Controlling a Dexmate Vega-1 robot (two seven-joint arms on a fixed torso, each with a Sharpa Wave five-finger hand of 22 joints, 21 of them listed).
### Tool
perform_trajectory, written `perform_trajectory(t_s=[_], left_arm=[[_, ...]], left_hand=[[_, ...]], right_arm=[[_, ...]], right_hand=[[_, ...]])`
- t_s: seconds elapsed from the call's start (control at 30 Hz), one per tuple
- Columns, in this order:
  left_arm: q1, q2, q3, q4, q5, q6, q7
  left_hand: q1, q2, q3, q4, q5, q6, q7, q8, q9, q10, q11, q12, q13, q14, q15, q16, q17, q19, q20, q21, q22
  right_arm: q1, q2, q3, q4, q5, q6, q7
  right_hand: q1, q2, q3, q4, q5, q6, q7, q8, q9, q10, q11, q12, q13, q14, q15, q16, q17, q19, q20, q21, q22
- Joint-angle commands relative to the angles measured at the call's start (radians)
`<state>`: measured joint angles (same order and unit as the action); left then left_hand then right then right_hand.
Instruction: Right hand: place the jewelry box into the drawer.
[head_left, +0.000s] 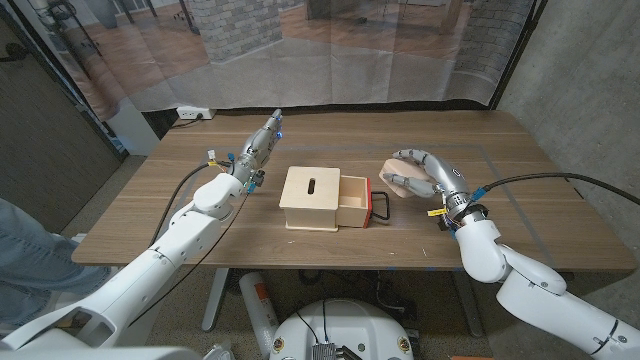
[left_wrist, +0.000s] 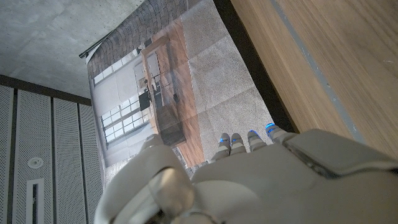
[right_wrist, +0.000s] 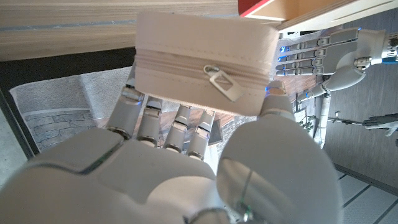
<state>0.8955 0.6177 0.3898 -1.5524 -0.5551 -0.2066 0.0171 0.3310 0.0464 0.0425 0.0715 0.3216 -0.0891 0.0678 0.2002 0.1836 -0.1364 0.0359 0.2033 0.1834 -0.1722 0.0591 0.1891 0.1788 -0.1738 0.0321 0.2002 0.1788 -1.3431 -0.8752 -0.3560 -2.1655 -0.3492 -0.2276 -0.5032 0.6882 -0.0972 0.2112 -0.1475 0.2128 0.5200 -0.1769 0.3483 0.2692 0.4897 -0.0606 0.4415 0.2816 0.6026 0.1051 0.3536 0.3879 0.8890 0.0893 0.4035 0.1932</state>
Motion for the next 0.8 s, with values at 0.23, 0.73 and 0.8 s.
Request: perform_trajectory(t_s=[0.23, 0.73, 0.8], left_arm=[[-0.005, 0.006, -0.005, 0.008, -0.004, -0.001, -0.004], [0.009, 0.017, -0.016, -0.003, -0.007, 0.000, 0.005], [0.010, 0.019, -0.018, -0.006, -0.007, 0.002, 0.007]], left_hand=[[0.009, 0.004, -0.008, 0.003, -0.002, 0.001, -0.002, 0.000, 0.005, -0.004, 0.005, 0.002, 0.004, -0.043, -0.001, 0.000, 0.004, -0.118, -0.001, 0.003, 0.005], [0.012, 0.006, -0.009, 0.002, -0.003, 0.001, -0.002, 0.000, 0.005, -0.004, 0.003, 0.002, 0.004, -0.043, 0.000, 0.000, 0.004, -0.118, -0.001, 0.003, 0.005], [0.012, 0.006, -0.009, 0.002, -0.003, 0.002, -0.001, 0.000, 0.005, -0.003, 0.003, 0.002, 0.004, -0.043, -0.001, 0.000, 0.004, -0.118, -0.001, 0.003, 0.005]], right_arm=[[0.050, -0.003, -0.044, -0.024, -0.098, 0.004, 0.063], [0.113, -0.018, -0.074, -0.018, -0.167, 0.066, 0.124], [0.120, -0.018, -0.077, -0.016, -0.175, 0.074, 0.129]], right_hand=[[0.190, 0.182, 0.006, 0.006, -0.008, 0.017, 0.001, 0.001, -0.001, 0.010, 0.001, 0.009, 0.003, 0.173, -0.285, 0.001, 0.009, 0.219, -0.237, 0.007, 0.003], [0.193, 0.184, 0.007, 0.007, -0.014, 0.027, 0.000, 0.002, -0.001, 0.008, -0.003, 0.011, 0.005, 0.172, -0.288, -0.005, 0.016, 0.217, -0.240, 0.007, 0.003], [0.194, 0.184, 0.007, 0.008, -0.015, 0.029, 0.002, 0.002, -0.001, 0.009, -0.001, 0.011, 0.005, 0.172, -0.289, -0.006, 0.017, 0.216, -0.240, 0.007, 0.004]])
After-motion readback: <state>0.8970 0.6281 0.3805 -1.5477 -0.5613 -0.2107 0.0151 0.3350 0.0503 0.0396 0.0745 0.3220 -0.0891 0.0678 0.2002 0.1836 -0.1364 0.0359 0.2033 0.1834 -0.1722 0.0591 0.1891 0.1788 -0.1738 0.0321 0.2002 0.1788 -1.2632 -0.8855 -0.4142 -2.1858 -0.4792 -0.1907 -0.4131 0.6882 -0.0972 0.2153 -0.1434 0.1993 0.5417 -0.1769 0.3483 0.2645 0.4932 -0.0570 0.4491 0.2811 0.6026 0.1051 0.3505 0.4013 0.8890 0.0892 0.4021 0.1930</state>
